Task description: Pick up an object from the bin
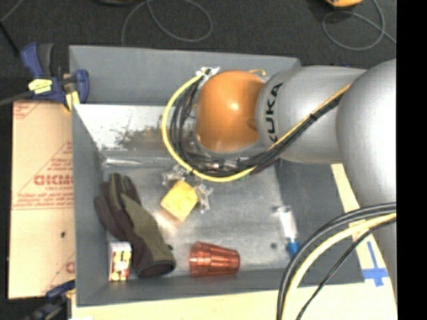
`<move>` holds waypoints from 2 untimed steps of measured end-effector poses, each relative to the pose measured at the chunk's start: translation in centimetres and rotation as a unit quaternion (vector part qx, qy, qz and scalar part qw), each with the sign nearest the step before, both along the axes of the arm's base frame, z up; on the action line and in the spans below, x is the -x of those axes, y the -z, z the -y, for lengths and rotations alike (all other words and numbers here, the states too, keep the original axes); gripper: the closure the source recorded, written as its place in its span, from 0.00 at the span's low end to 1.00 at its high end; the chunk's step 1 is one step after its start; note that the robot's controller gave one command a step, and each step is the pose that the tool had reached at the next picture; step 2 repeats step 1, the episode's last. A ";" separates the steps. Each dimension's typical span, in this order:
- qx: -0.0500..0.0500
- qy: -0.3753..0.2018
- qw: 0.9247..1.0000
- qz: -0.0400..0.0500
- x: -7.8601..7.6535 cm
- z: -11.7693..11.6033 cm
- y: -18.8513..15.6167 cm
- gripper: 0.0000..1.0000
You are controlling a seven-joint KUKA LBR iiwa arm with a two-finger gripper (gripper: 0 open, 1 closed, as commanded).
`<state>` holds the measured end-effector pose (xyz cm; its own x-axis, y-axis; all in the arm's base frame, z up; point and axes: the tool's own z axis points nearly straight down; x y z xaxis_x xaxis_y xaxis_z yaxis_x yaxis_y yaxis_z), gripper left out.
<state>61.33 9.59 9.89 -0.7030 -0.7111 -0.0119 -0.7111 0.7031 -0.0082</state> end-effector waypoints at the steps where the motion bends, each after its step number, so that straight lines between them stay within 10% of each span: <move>1: 0.000 0.001 1.000 0.001 -0.1 0.0 -0.9 1.00; 2: 0.000 0.001 1.000 0.001 -0.1 0.0 -0.9 1.00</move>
Offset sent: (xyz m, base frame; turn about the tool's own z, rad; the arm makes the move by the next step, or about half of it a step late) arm 0.0001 -0.0001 0.0404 0.0000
